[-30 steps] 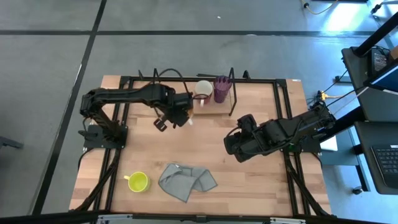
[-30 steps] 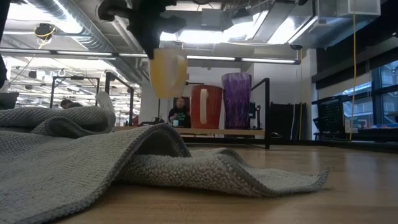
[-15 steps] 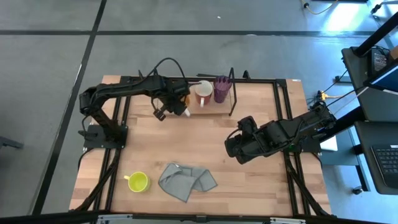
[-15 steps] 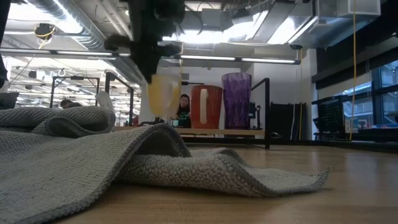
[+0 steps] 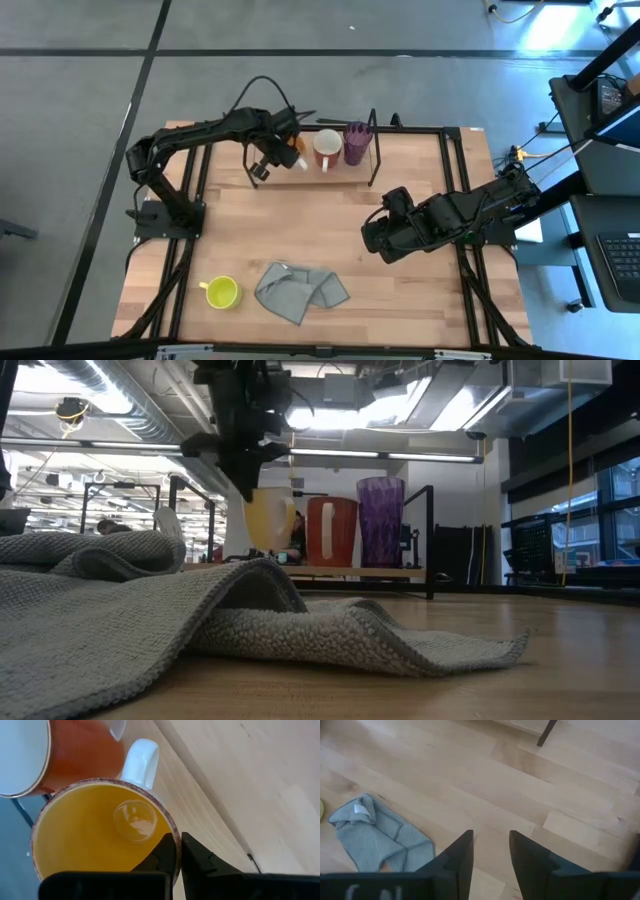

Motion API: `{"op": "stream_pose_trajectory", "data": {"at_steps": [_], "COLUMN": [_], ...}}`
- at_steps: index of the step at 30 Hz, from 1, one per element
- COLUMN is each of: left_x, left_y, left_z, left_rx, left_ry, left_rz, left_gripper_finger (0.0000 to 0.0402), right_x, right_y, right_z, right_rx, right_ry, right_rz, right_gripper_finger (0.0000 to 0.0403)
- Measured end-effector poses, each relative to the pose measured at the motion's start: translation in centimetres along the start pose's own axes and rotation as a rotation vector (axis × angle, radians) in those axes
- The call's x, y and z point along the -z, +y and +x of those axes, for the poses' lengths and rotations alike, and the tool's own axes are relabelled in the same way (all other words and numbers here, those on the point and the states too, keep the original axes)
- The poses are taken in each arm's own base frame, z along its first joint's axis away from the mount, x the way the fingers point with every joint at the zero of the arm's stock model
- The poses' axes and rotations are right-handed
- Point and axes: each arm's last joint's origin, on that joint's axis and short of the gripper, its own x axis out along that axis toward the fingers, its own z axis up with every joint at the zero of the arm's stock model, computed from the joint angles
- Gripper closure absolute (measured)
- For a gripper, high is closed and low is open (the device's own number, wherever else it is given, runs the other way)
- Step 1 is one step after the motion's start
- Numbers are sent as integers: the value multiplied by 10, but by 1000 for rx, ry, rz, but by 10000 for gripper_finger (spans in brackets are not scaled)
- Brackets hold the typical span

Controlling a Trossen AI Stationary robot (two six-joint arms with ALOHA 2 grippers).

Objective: Stack small to large cups/mugs on shelf
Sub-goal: Put the yellow mug on the shelf

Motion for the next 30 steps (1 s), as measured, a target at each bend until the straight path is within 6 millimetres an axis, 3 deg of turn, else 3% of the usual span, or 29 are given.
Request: {"op": "stream_pose_trajectory", "data": {"at_steps": [17,30], "left_x": [7,6], "left_y": [11,10], "left_z": [19,19], "left_rx": [41,51], "left_ry": [-20,-16], "left_rz": [-52,-76], "left_gripper_finger": [393,378], "right_x": [0,0], "right_y": [0,0], "right_z": [0,0], "right_rx": [1,0], "right_ry": [-2,-2], "right_rz": [11,11], "right_gripper_finger": [276,276]}}
